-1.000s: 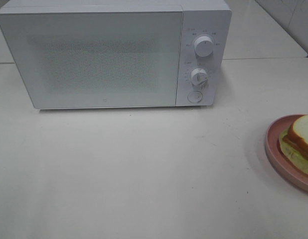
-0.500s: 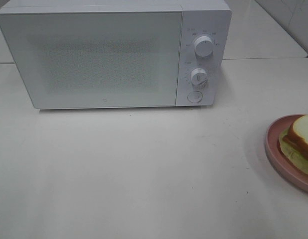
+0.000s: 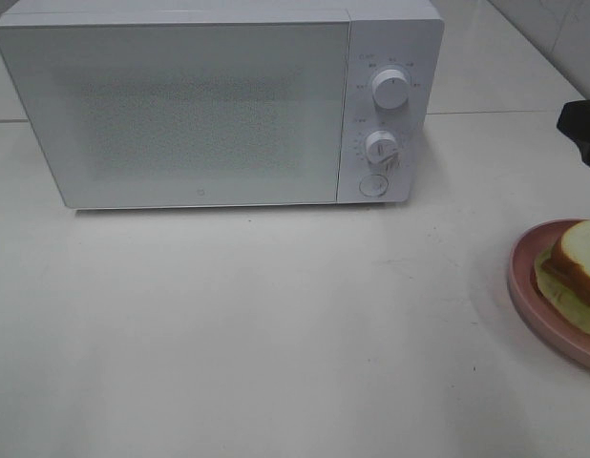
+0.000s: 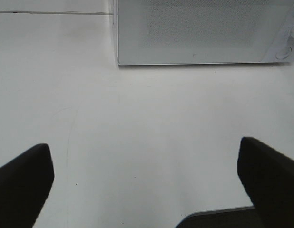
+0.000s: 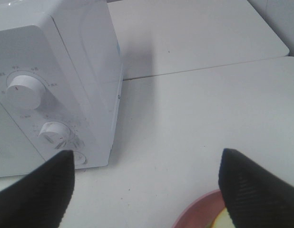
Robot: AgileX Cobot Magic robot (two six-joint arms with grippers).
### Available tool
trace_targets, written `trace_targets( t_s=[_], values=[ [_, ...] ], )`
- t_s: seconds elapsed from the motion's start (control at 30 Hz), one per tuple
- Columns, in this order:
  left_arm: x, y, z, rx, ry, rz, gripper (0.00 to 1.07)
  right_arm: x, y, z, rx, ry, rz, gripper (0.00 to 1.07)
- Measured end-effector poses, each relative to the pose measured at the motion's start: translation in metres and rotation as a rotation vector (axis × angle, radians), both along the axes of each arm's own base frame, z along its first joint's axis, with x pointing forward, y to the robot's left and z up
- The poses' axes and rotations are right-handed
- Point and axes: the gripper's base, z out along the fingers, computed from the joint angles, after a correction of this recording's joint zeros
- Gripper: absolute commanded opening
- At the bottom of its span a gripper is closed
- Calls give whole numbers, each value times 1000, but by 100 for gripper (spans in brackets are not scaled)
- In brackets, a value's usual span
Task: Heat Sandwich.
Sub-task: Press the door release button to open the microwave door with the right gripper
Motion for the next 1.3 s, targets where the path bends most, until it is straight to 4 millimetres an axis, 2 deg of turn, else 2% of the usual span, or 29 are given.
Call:
trace_targets(
  t_s=[0.4, 0.53, 0.73, 0.9, 1.3],
  values=[
    [0, 0, 0, 0, 0, 0, 98, 27, 0, -17, -48, -63, 1, 76],
    [0, 0, 0, 0, 0, 0, 98, 36, 7, -28, -57, -61, 17, 76],
    [0, 0, 0, 0, 0, 0, 98, 46, 36, -48, -122, -71, 74, 76],
    [0, 0, 0, 0, 0, 0, 98, 49, 50, -63, -145, -79, 43, 76],
    [0, 0, 0, 0, 1, 0, 98, 43, 86, -92, -212, -94, 43, 76]
  ],
)
